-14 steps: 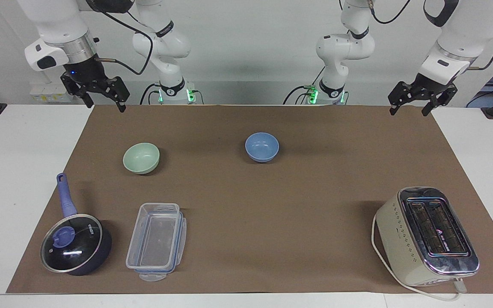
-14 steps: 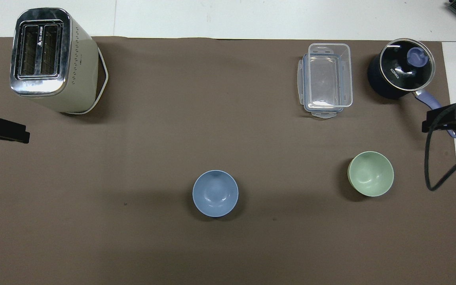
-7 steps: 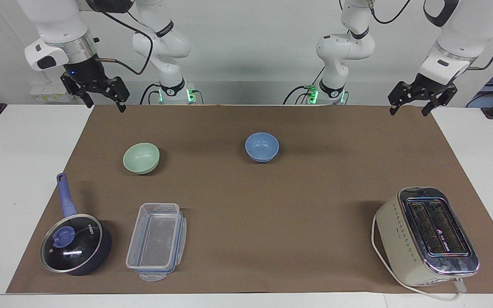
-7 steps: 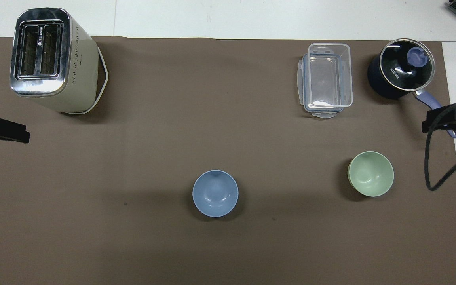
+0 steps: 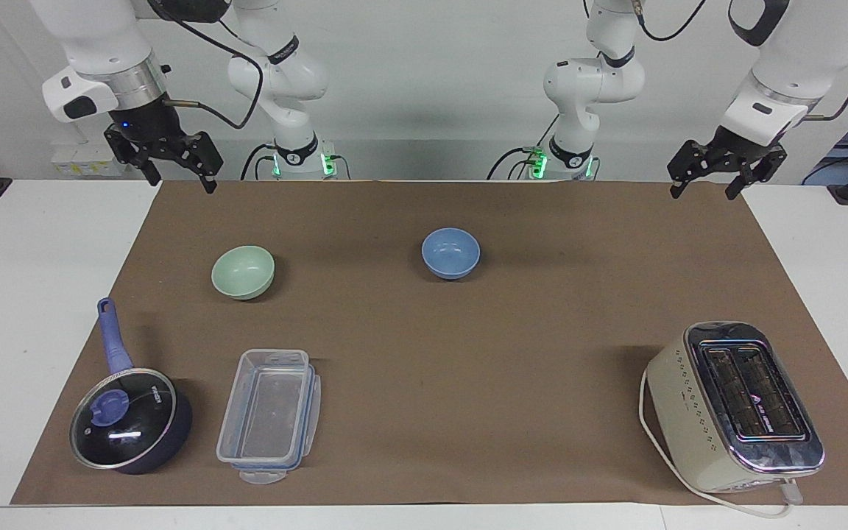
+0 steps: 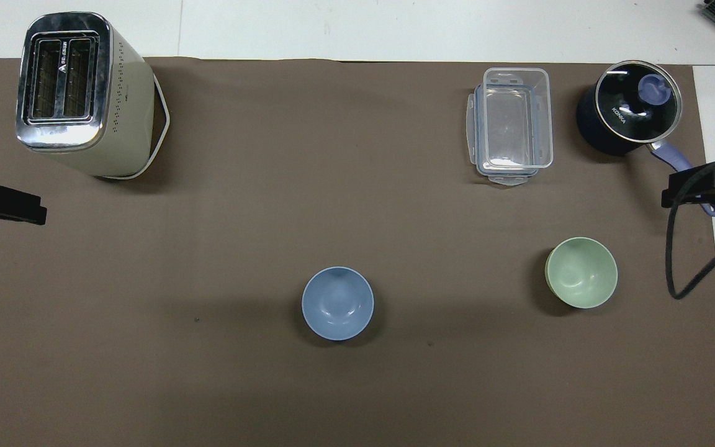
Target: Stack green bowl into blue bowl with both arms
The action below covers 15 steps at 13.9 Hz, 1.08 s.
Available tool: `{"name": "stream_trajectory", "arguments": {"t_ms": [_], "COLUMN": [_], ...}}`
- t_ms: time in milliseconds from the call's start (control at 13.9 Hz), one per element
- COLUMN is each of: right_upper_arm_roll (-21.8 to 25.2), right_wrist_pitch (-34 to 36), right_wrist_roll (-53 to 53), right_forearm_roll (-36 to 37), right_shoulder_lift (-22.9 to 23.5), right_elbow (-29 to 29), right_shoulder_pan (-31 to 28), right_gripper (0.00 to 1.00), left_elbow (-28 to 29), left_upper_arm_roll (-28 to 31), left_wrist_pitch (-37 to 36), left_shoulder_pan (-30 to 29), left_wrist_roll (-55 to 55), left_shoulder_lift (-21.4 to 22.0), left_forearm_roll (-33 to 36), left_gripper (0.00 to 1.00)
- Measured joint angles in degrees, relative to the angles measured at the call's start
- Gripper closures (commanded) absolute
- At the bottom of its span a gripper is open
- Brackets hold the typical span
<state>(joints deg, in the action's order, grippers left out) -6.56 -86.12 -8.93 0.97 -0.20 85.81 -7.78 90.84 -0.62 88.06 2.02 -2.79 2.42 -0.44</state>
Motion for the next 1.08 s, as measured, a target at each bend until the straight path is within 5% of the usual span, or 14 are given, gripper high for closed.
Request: {"name": "stream_trajectory", "arguments": {"t_ms": [432, 1080], "right_upper_arm_roll": [0.2, 0.3], "right_wrist_pitch": [-4.9, -19.8], "right_wrist_roll": [0.0, 9.9], "right_forearm_roll": [0.0, 0.0], "right_shoulder_lift": [0.0, 0.7], "right_elbow": [2.0, 18.9], "right_shoulder_pan": [-0.1, -2.1], "right_gripper": [0.0, 0.0], "left_elbow": [0.0, 0.0], "left_upper_arm_roll": [0.0, 0.0], "left_wrist_pitch": [0.0, 0.0], "left_shoulder_pan": [0.0, 0.0], "left_wrist_roll": [0.0, 0.0], "left_shoulder_lift": [0.0, 0.0], "left_forearm_roll": [0.0, 0.0], "left_gripper": [0.0, 0.0]}}
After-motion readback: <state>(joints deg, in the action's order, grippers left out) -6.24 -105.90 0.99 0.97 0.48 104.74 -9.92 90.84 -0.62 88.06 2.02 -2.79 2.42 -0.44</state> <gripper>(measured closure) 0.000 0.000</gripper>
